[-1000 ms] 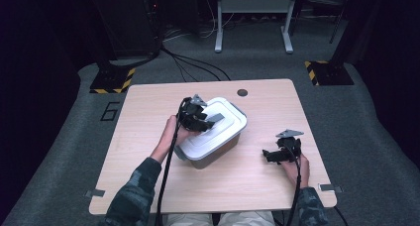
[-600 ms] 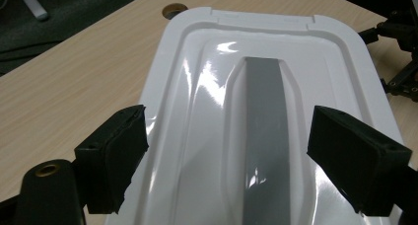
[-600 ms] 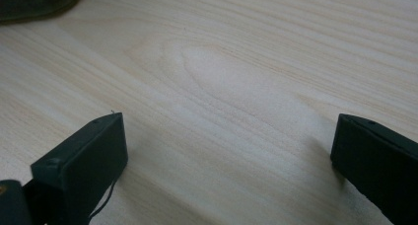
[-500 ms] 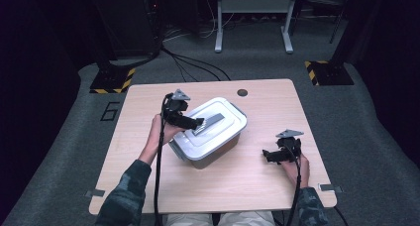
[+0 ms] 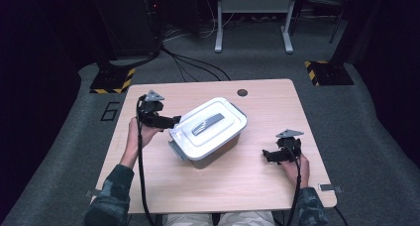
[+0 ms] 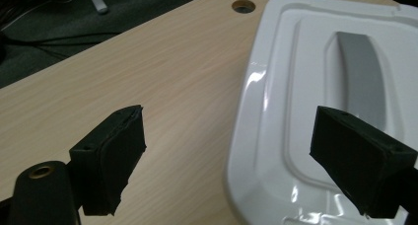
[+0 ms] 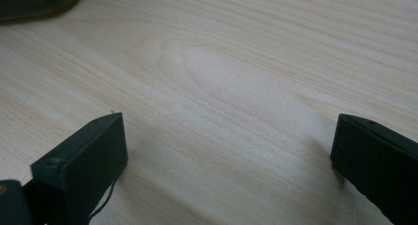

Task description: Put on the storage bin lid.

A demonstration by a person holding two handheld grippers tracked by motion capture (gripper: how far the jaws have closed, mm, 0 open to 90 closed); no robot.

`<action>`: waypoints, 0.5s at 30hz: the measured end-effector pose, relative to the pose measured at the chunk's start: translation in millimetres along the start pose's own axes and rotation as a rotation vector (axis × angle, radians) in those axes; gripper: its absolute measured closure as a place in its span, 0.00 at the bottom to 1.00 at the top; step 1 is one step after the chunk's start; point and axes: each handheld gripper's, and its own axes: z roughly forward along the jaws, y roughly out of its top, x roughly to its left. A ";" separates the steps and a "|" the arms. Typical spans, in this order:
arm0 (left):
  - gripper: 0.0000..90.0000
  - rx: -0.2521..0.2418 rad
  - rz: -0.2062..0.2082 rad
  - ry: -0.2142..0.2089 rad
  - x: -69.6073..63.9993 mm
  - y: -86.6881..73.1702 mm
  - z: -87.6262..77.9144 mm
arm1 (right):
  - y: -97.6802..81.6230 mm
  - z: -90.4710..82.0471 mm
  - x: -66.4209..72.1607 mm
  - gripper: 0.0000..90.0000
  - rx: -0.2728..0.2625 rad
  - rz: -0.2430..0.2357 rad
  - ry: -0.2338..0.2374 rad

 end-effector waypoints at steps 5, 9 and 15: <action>0.14 -0.001 -0.050 0.049 17.4 -17.2 -2.4 | 0.0 0.0 0.0 0.00 0.000 0.000 0.000; 0.14 0.014 -0.095 0.071 31.1 -30.9 -3.4 | 0.0 0.0 -0.1 0.00 0.000 -0.001 -0.002; 0.13 0.015 -0.164 0.107 49.8 -56.6 -4.2 | 0.0 0.0 0.0 0.00 0.000 0.000 0.000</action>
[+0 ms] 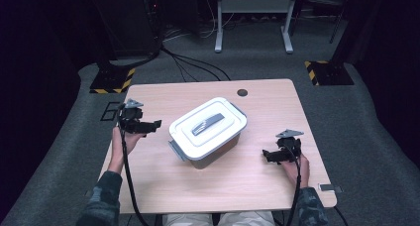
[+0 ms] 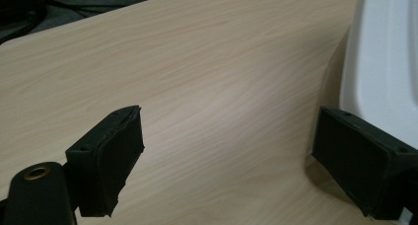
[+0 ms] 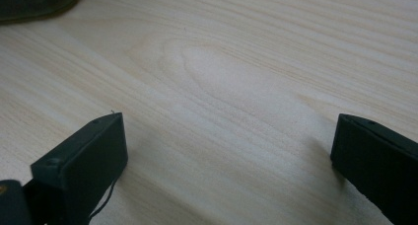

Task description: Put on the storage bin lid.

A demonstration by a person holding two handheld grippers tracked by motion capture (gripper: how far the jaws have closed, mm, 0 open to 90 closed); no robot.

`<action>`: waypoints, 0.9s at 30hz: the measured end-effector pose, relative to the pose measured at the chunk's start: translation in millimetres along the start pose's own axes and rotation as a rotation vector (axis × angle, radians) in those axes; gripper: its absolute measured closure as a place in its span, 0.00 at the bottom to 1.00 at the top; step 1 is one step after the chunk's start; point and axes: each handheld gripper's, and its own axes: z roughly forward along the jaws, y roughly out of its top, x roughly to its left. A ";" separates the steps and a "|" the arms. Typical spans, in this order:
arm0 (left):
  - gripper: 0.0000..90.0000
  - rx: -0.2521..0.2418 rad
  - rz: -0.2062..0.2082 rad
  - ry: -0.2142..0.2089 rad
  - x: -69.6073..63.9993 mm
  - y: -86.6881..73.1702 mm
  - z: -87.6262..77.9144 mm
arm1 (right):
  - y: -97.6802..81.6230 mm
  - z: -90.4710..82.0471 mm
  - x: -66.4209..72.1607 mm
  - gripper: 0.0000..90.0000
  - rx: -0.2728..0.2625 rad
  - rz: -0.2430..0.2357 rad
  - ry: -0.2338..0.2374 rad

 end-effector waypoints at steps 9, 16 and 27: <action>0.13 0.035 -0.073 0.024 24.3 -33.0 8.2 | 0.0 0.0 0.0 0.00 0.000 0.001 0.000; 0.13 0.074 -0.130 0.034 39.9 -61.4 19.3 | 0.0 0.0 0.0 0.00 0.000 0.000 0.000; 0.08 0.106 -0.181 0.050 48.4 -97.8 31.0 | 0.0 0.0 0.0 0.00 0.001 -0.001 -0.002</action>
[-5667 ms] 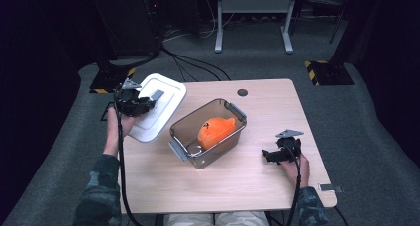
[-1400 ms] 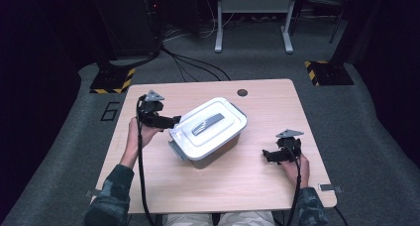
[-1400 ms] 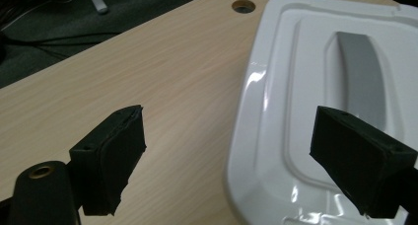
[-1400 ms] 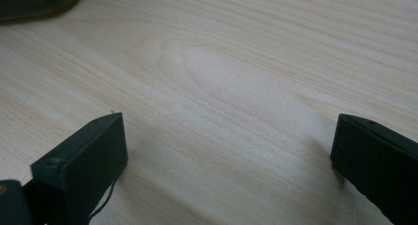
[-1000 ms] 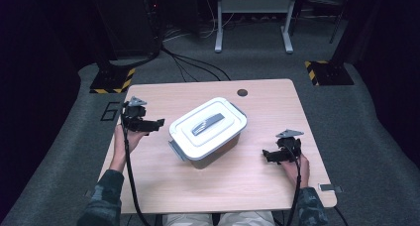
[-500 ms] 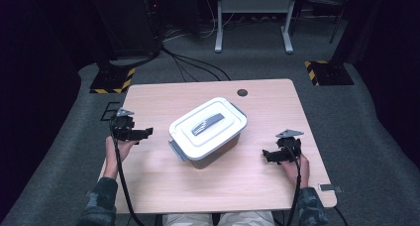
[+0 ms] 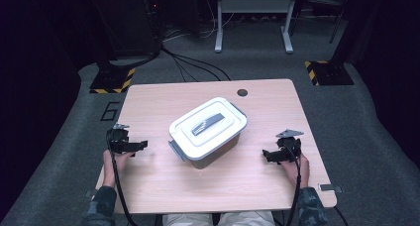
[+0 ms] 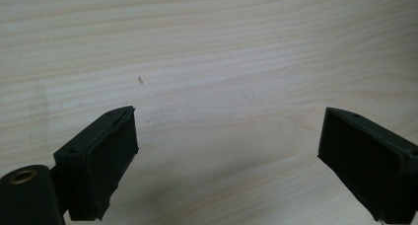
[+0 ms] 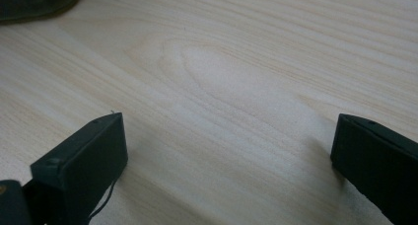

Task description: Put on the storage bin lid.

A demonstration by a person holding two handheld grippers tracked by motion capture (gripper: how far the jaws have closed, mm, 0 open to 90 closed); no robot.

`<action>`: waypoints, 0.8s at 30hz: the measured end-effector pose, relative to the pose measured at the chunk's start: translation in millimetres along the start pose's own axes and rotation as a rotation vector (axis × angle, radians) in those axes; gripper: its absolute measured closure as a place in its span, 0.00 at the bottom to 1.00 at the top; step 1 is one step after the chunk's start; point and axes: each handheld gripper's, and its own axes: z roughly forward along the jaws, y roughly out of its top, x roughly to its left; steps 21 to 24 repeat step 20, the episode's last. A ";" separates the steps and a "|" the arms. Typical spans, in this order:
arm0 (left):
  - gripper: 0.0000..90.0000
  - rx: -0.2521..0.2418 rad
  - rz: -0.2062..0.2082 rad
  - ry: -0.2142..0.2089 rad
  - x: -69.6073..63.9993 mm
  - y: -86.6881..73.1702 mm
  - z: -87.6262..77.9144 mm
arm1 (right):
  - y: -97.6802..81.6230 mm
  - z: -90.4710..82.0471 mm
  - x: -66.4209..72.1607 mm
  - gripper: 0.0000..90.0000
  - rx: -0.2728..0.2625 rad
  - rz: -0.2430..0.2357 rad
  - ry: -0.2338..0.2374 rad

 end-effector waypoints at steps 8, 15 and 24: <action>0.07 -0.069 0.074 0.072 -9.6 -29.8 13.9 | 0.0 0.0 0.2 0.00 0.000 0.001 0.000; 0.07 -0.074 0.068 0.092 -12.5 -30.2 14.6 | -0.1 0.0 0.2 0.00 0.000 -0.002 -0.004; 0.07 -0.075 0.071 0.095 -12.7 -30.1 14.6 | -0.1 0.1 0.3 0.00 0.000 -0.001 -0.005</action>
